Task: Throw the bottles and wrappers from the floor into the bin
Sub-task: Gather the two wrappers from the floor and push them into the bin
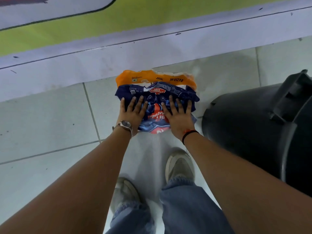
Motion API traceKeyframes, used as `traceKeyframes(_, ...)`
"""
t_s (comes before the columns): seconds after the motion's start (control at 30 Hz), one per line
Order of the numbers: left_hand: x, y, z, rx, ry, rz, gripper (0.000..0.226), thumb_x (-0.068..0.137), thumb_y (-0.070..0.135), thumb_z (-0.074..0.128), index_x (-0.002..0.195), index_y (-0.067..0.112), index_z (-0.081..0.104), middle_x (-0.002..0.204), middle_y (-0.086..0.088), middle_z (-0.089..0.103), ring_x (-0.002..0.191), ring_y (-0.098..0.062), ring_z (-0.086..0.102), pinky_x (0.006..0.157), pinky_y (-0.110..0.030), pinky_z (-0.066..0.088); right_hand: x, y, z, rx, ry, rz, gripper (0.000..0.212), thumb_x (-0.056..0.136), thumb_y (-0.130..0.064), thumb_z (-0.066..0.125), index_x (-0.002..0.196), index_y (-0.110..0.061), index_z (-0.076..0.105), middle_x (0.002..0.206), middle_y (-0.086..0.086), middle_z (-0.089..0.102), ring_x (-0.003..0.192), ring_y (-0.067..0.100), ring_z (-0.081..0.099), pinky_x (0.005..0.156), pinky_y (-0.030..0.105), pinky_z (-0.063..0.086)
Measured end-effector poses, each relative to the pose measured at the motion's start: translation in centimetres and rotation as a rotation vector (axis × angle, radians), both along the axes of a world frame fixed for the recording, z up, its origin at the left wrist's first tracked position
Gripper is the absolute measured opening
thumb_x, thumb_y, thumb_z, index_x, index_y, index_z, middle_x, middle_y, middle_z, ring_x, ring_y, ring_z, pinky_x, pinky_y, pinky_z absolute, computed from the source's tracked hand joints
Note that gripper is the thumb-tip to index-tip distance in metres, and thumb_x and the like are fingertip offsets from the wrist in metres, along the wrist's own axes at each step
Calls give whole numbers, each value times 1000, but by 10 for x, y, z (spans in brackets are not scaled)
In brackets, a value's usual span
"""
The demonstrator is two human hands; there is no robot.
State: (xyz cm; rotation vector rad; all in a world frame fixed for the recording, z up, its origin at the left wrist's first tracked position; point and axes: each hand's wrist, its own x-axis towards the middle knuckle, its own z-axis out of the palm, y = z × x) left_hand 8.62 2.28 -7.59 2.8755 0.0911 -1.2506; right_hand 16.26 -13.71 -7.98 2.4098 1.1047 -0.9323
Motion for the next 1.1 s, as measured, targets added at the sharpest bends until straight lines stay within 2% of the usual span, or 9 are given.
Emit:
traceKeyframes(0.2, 16, -1, 1, -47, 91, 17, 65, 97, 16, 38, 145, 11, -5, 157, -13, -3, 143, -36, 5, 113, -54, 15, 8, 13, 2, -50, 22, 68, 55, 103, -22, 32, 150, -11, 5, 157, 26, 7, 141, 47, 18, 116, 56, 15)
traceKeyframes(0.3, 20, 2, 3, -60, 129, -12, 63, 96, 9, 37, 145, 9, -2, 157, -15, 0, 142, -37, 9, 113, -52, 20, 19, 26, 15, -43, 2, 129, 41, 100, -10, 36, 141, -7, 32, 144, 28, 38, 124, 43, 47, 103, 48, 40)
traceKeyframes(0.4, 24, 7, 14, -54, 107, -39, 62, 96, 7, 38, 145, 9, 0, 156, -16, 5, 141, -37, 15, 111, -51, 24, 27, 33, 33, 42, -58, 174, 28, 96, -3, 41, 119, -7, 57, 117, 16, 64, 106, 33, 60, 90, 40, 47)
traceKeyframes(0.57, 10, 20, 58, -19, 12, -41, 64, 95, 10, 39, 145, 9, -1, 155, -18, 9, 139, -38, 19, 110, -51, 26, 20, 41, 74, 66, -74, 154, 30, 97, -6, 38, 123, -6, 53, 122, 18, 61, 111, 36, 58, 106, 47, 35)
traceKeyframes(0.73, -21, 27, 155, 21, -23, -23, 69, 95, 10, 40, 145, 10, -7, 156, -15, 5, 141, -37, 14, 113, -50, 21, -5, 48, 173, 82, -136, 147, 35, 97, -8, 37, 130, -5, 47, 129, 21, 56, 116, 39, 54, 112, 53, 25)
traceKeyframes(0.87, -30, 7, 266, 4, -69, 52, 69, 96, 15, 39, 144, 15, -10, 157, -13, -3, 142, -37, 9, 113, -50, 19, -21, 25, 290, 198, -298, 88, 33, 91, -24, 50, 122, -19, 59, 124, 9, 65, 105, 29, 65, 103, 39, 42)
traceKeyframes(0.93, -23, -14, 318, -53, -279, 41, 72, 88, 15, 58, 144, 8, 14, 151, -24, 21, 133, -46, 30, 101, -56, 37, -21, -1, 344, 240, -351, 55, 31, 73, -41, 66, 103, -33, 71, 109, -7, 75, 85, 13, 73, 85, 26, 55)
traceKeyframes(1.0, -11, -36, 354, -88, -425, -86, 64, 75, 21, 69, 132, 8, 43, 125, -26, 59, 104, -48, 60, 71, -59, 53, -21, -34, 378, 228, -334, -26, 34, 65, -42, 73, 98, -33, 74, 105, -9, 76, 80, 12, 74, 78, 25, 58)
traceKeyframes(1.1, 11, -74, 386, -145, -489, -209, 49, 75, 29, 41, 120, 15, 57, 113, -16, 69, 95, -40, 67, 63, -56, 55, -13, -90, 401, 200, -412, -105, 45, 56, -39, 84, 98, -25, 75, 100, 0, 78, 79, 20, 75, 76, 33, 60)
